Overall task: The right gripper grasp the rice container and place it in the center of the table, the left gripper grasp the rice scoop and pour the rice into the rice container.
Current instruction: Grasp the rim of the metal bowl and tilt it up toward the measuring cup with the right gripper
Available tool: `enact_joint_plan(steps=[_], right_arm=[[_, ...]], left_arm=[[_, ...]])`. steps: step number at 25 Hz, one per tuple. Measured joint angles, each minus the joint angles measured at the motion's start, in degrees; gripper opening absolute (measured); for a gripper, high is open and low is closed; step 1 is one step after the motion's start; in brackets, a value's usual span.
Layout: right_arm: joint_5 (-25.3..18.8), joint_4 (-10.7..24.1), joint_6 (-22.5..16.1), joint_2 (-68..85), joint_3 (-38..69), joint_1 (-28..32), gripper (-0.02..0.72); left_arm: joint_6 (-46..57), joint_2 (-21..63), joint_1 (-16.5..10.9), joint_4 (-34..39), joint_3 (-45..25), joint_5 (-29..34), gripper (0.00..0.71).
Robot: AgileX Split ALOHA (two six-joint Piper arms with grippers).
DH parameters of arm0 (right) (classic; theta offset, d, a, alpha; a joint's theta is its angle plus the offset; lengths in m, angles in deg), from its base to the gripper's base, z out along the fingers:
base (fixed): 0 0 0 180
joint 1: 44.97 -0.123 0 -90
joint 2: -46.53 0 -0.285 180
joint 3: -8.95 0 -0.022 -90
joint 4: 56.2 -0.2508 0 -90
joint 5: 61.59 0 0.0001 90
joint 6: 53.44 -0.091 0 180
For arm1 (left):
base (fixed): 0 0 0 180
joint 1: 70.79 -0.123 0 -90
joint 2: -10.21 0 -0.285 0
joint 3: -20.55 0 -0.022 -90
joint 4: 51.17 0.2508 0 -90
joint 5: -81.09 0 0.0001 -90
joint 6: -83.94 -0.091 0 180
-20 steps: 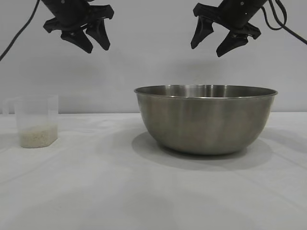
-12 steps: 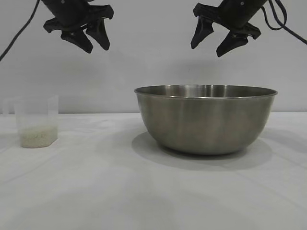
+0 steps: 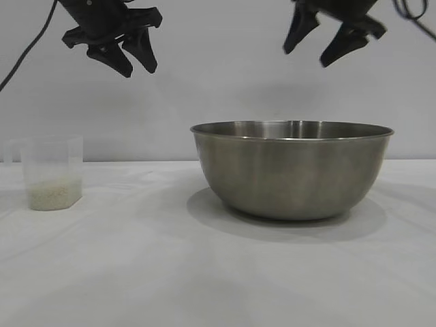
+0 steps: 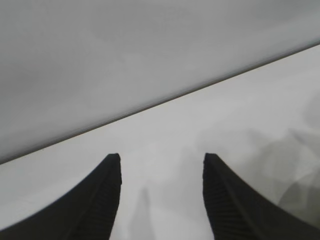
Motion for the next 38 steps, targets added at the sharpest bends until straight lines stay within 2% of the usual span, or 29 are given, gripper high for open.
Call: enact_joint_plan(steps=[6,8,12,15,17,21,24,33,38], right_arm=[[-13.1,7.0,-8.1,1.7,0.0,2.5,0.472],[-17.6,8.4,-10.0,1.7,0.0,2.5,0.472],[-23.4,11.3,-13.2,1.7,0.0,2.5,0.472],[-24.1,14.6,-16.2,1.7,0.0,2.5,0.472],[-24.2,15.6,-17.3,1.7,0.0,2.5,0.472],[-24.1,15.6,-17.9,2.0,2.4,2.1,0.472],[-24.1,15.9,-17.4,2.1,8.9,0.7,0.472],[-23.9,16.0,-17.1,1.7,13.0,-1.7,0.472],[-21.0,16.0,-17.1,-1.2,13.0,-2.2,0.472]], left_arm=[[0.0,0.0,0.0,0.0,0.0,0.0,0.321],[0.0,0.0,0.0,0.0,0.0,0.1,0.321],[0.0,0.0,0.0,0.0,0.0,1.1,0.321],[0.0,0.0,0.0,0.0,0.0,1.3,0.321],[0.0,0.0,0.0,0.0,0.0,1.3,0.321],[0.0,0.0,0.0,0.1,0.0,1.3,0.321],[0.0,0.0,0.0,0.2,0.0,1.3,0.321],[0.0,0.0,0.0,0.6,0.0,1.5,0.321],[0.0,0.0,0.0,0.6,0.0,1.5,0.321]])
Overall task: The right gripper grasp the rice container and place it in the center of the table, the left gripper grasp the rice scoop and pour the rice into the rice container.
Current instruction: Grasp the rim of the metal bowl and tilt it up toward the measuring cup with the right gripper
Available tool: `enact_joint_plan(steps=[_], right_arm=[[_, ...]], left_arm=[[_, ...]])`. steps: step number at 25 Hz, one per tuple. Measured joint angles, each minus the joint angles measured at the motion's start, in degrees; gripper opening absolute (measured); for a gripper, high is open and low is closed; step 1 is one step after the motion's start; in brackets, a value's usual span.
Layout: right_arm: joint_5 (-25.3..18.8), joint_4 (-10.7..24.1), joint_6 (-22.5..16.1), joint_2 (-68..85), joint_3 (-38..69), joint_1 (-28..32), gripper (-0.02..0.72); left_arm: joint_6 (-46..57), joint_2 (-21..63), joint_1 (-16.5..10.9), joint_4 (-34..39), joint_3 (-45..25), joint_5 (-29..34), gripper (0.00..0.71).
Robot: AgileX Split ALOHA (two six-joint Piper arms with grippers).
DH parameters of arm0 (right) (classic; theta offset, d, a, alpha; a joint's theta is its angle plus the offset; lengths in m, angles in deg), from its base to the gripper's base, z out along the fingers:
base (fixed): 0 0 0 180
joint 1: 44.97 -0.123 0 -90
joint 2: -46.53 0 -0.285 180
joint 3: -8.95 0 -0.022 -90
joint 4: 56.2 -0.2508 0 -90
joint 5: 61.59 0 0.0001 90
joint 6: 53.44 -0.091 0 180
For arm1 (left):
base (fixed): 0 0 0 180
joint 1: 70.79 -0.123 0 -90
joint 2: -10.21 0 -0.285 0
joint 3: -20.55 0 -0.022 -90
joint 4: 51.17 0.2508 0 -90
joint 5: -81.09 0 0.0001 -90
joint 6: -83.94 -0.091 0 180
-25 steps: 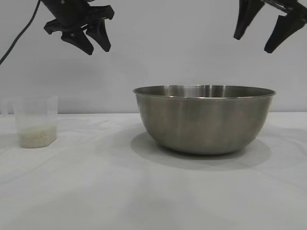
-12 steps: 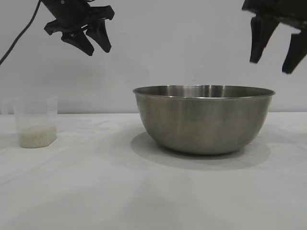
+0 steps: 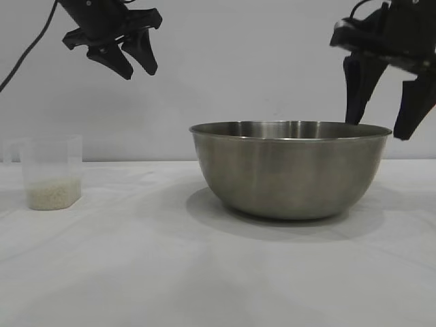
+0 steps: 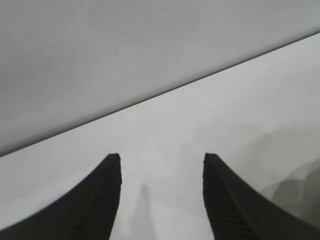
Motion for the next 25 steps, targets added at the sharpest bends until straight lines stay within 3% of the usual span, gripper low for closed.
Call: enact_joint_plan(steps=[6,8,11,14,20,25], right_arm=[[3.7,-0.5,0.0,-3.2,0.0,0.0,0.472],[3.9,-0.9,0.0,-3.8,0.0,0.0,0.365],[3.9,-1.4,0.0,-4.5,0.0,-0.3,0.116],[4.1,-1.5,0.0,-4.6,0.0,-0.6,0.000],[4.7,-2.3,0.0,-4.6,0.0,-1.9,0.000],[6.5,-5.4,0.0,-4.6,0.0,-3.6,0.000]], left_arm=[[0.0,0.0,0.0,0.0,0.0,0.0,0.321],[0.0,0.0,0.0,0.0,0.0,0.0,0.321],[0.0,0.0,0.0,0.0,0.0,0.0,0.321],[0.0,0.0,0.0,0.0,0.0,0.0,0.321],[0.0,0.0,0.0,0.0,0.0,0.0,0.321],[0.0,0.0,0.0,0.0,0.0,0.0,0.321]])
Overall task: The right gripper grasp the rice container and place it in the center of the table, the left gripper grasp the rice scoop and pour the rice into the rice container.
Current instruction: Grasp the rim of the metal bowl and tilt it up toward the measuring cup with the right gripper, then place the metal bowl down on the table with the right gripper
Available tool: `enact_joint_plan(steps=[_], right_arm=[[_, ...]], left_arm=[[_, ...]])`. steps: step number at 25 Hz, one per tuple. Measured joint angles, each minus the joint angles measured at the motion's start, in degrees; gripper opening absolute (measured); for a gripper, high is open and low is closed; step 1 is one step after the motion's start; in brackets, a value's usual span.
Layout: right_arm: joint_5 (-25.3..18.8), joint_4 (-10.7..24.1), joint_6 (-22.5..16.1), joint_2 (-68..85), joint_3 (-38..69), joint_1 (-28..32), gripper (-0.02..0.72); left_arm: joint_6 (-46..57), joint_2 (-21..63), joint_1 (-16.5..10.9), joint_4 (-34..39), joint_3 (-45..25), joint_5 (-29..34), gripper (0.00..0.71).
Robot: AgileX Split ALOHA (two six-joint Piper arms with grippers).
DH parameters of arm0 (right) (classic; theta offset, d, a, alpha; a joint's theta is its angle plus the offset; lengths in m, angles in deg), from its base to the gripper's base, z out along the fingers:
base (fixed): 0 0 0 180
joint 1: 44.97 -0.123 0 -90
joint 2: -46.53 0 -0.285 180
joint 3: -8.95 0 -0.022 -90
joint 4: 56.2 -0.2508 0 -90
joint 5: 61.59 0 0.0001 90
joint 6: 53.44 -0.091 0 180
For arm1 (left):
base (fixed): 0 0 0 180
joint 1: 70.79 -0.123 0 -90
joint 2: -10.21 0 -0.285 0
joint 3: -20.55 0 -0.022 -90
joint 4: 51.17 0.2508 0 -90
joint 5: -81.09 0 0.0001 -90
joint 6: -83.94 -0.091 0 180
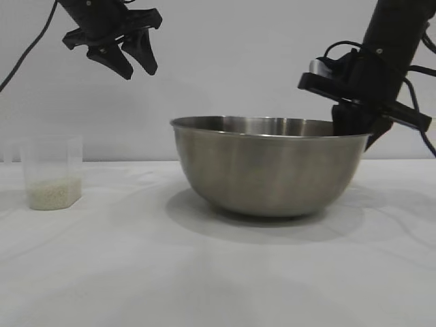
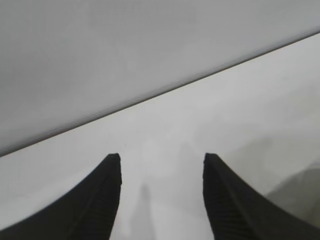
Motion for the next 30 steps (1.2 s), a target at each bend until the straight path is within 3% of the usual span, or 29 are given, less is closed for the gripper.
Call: enact_joint_plan(steps=[5,6,7,12,14,20,25,30], right_arm=[[0.7,-1.4,0.0,0.0,0.0,-1.0,0.000],[0.7,-1.3,0.0,0.0,0.0,-1.0,0.048],[0.7,-1.5,0.0,0.0,0.0,-1.1,0.048],[0.9,-2.6,0.4,0.0,0.0,-1.1,0.341],[0.9,-2.9,0.9,0.0,0.0,-1.1,0.408],[1.3,-2.3,1.8,1.3,0.0,-1.1,0.422],[2.0,3.4,1.7,8.8,0.0,-0.1,0.422],[3.3,5.4,2.8,16.5,0.0,2.5,0.422]], left_arm=[[0.0,0.0,0.0,0.0,0.0,0.0,0.321],[0.0,0.0,0.0,0.0,0.0,0.0,0.321],[0.0,0.0,0.0,0.0,0.0,0.0,0.321],[0.0,0.0,0.0,0.0,0.0,0.0,0.321],[0.0,0.0,0.0,0.0,0.0,0.0,0.321],[0.0,0.0,0.0,0.0,0.0,0.2,0.321],[0.0,0.0,0.0,0.1,0.0,1.2,0.321],[0.2,0.0,0.0,0.1,0.0,1.5,0.321]])
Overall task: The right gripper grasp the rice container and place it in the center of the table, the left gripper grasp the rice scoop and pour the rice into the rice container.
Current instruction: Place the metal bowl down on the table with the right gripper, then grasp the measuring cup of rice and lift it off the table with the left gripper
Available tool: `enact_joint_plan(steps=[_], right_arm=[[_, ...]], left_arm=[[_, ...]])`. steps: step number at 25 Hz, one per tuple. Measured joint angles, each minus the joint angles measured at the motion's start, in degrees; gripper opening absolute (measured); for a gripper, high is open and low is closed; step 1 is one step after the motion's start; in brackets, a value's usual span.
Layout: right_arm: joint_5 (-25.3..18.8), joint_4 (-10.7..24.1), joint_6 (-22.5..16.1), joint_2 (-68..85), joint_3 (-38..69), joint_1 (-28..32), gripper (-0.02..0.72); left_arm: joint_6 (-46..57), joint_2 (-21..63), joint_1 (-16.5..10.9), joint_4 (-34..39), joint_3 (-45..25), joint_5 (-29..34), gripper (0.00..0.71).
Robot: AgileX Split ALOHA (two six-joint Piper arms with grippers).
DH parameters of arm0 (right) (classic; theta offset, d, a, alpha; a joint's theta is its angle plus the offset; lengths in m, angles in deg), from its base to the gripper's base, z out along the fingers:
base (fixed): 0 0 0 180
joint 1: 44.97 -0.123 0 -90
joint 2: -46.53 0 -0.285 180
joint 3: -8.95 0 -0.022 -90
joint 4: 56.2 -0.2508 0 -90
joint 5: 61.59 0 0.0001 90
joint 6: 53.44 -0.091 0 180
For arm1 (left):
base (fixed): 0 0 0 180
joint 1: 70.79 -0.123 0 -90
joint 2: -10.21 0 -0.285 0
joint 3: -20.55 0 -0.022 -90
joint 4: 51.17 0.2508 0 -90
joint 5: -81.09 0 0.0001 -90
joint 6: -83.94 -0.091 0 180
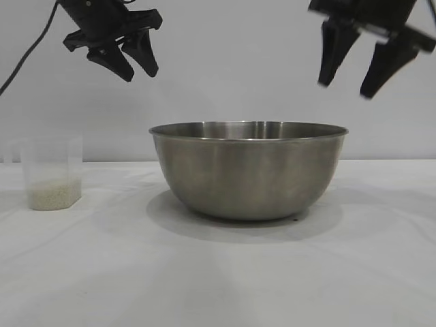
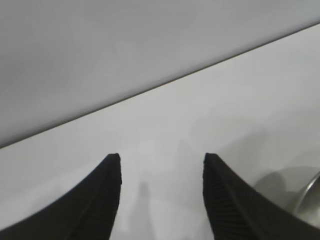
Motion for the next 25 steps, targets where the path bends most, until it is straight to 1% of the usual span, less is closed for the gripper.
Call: enact_joint_plan(steps=[2,3,5,8,11,13,15,17,20,25], right_arm=[[1.2,0.6,1.9,3.6,1.4,0.2,0.422],[3.1,0.6,2.9,5.2,3.5,0.2,0.422],[8.3,0.6,4.0,9.1,11.0,0.2,0.422],[18.4,0.6,4.6,14.7,26.4,0.2,0.422],[29.1,0.6,4.7,24.1,40.6,0.2,0.422],[32.8,0.6,5.1,33.1,46.5,0.2,0.422],[33.1,0.6,5.6,41.3,50.1,0.2,0.422],[31.1,0.8,5.8,48.7,51.8,0.3,0.422],[26.2,1.0,5.8,59.2,53.4,0.4,0.422],[15.5,1.5,5.4,69.6,56.5,0.4,0.422]], left_arm=[[0.0,0.0,0.0,0.0,0.0,0.0,0.321],[0.0,0.0,0.0,0.0,0.0,0.0,0.321],[0.0,0.0,0.0,0.0,0.0,0.1,0.321],[0.6,0.0,0.0,0.0,0.0,0.1,0.321],[0.7,0.0,0.0,0.1,0.0,0.1,0.321],[0.7,0.0,0.0,0.3,0.0,0.1,0.321],[0.7,0.0,0.0,0.3,0.0,0.1,0.321],[0.7,0.0,0.0,0.3,0.0,0.1,0.321],[0.7,0.0,0.0,0.5,0.0,0.1,0.321],[0.7,0.0,0.0,0.9,0.0,0.1,0.321]])
